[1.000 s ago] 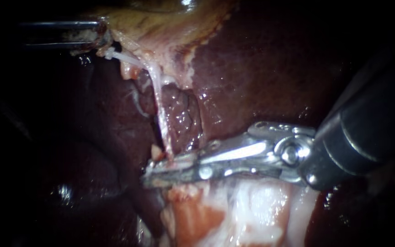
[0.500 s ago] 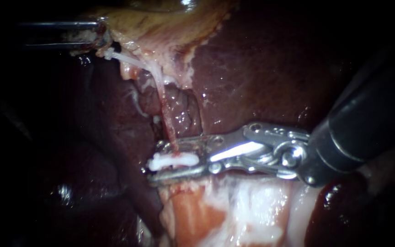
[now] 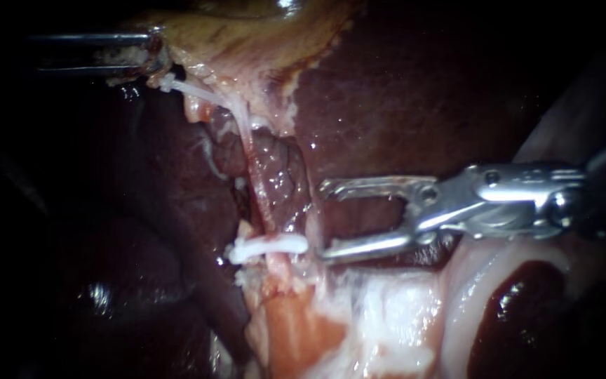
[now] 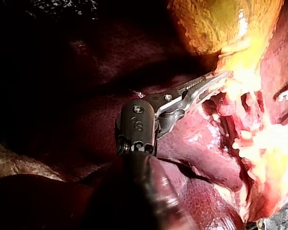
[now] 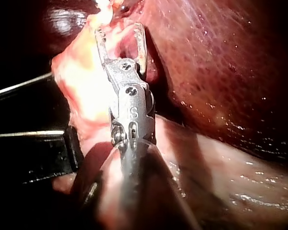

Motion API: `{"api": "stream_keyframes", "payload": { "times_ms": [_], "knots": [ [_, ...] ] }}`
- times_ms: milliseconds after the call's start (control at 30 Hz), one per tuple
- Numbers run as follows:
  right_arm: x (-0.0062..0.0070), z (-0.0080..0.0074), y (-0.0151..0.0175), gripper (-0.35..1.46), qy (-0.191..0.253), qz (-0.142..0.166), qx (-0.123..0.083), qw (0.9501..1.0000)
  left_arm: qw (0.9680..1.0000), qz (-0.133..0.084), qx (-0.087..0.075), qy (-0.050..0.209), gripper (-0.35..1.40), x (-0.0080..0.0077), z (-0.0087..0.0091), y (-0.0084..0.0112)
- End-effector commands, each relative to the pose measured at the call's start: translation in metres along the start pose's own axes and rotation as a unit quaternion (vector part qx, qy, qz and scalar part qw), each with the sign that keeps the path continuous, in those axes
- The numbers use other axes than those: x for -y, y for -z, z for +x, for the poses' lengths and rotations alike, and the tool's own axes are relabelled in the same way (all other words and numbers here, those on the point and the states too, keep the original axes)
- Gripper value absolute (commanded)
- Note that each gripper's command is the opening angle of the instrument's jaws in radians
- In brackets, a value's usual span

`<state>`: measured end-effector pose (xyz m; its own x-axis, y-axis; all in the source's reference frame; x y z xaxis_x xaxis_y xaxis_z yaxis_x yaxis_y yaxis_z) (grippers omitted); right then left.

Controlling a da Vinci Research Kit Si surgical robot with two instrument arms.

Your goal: Going back first clip right tube

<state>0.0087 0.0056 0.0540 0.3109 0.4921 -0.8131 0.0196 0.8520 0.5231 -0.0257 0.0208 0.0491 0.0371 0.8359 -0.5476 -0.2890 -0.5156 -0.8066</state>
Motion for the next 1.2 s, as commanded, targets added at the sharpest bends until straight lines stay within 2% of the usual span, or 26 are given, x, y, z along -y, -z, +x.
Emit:
{"api": "stream_keyframes", "payload": {
  "times_ms": [33,167,233,433,633,1000,1200],
  "knots": [
    [0.0001,-0.0001,0.0007,0.50,0.004,-0.003,0.009,0.9999,1.0000,-0.001,0.000,0.000,-0.35,0.0000,0.0000,0.0000],
    [0.0004,-0.0006,0.0023,0.50,0.020,-0.014,0.041,0.9989,1.0000,0.000,0.000,0.000,-0.35,0.0000,0.0000,-0.0001],
    [0.0004,-0.0007,0.0028,0.50,0.026,-0.016,0.046,0.9985,1.0000,0.000,0.000,0.000,-0.35,0.0000,0.0000,-0.0002],
    [0.0006,-0.0006,0.0030,0.50,0.026,-0.016,0.046,0.9985,1.0000,0.003,-0.002,-0.002,-0.35,0.0002,-0.0008,-0.0012],
    [0.0008,-0.0005,0.0031,0.50,0.026,-0.015,0.046,0.9985,0.9999,0.009,-0.002,-0.007,-0.35,0.0014,-0.0023,-0.0034],
    [0.0008,-0.0005,0.0032,0.50,0.026,-0.015,0.046,0.9985,0.9997,0.009,0.014,-0.018,-0.35,0.0025,-0.0047,-0.0070],
    [0.0008,-0.0004,0.0032,0.50,0.025,-0.015,0.046,0.9985,0.9997,0.007,0.014,-0.019,-0.35,0.0024,-0.0051,-0.0073]
  ]
}}
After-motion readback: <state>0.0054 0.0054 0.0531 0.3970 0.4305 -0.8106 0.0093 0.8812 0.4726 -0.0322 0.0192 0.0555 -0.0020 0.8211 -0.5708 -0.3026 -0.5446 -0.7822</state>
